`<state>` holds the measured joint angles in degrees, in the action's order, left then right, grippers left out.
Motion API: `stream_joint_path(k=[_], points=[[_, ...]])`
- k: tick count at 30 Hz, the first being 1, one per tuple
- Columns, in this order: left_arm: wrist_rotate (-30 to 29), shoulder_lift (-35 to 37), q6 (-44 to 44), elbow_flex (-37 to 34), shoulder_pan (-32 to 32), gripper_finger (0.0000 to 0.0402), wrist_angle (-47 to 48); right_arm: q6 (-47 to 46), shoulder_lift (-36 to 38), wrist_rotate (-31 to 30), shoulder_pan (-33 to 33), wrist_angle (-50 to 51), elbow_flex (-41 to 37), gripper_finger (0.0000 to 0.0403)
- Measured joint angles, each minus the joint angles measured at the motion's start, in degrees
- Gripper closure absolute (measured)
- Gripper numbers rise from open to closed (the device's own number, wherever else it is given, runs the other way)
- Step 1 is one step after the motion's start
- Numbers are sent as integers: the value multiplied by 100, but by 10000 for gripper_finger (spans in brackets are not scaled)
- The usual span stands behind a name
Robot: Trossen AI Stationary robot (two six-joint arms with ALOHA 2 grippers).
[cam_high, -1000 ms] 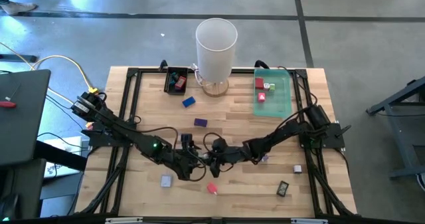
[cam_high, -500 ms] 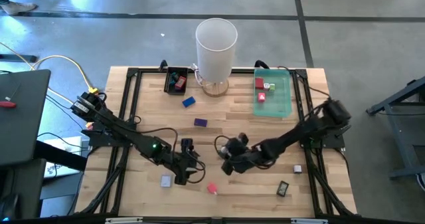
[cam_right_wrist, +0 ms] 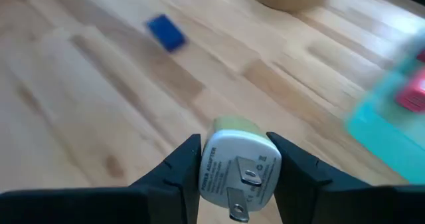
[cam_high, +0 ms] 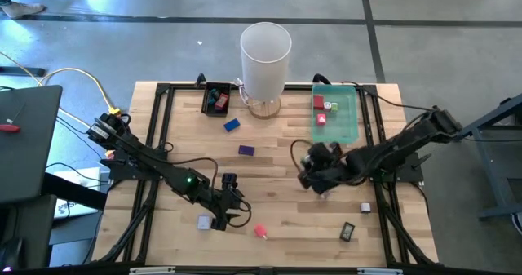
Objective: Pick & Place Office items
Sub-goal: Put the green white adapter into the green bin
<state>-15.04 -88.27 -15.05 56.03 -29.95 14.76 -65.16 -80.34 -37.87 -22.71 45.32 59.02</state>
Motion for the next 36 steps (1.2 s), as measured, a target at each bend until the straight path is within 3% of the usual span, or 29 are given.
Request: stream_joint_path(k=[7, 16, 24, 36], points=[[4, 0, 2, 0, 2, 103, -4, -273, 424, 210, 769, 1295, 0, 271], [5, 0, 2, 0, 26, 103, -8, 507, 416, 711, 2812, 2065, 2, 271], [17, 0, -26, 0, 21, 103, -1, 1116, 407, 1041, 4252, 1997, -28, 271], [15, 0, -37, 0, 4, 103, 4, 1746, 401, 1914, 5283, 32, -1477, 271]])
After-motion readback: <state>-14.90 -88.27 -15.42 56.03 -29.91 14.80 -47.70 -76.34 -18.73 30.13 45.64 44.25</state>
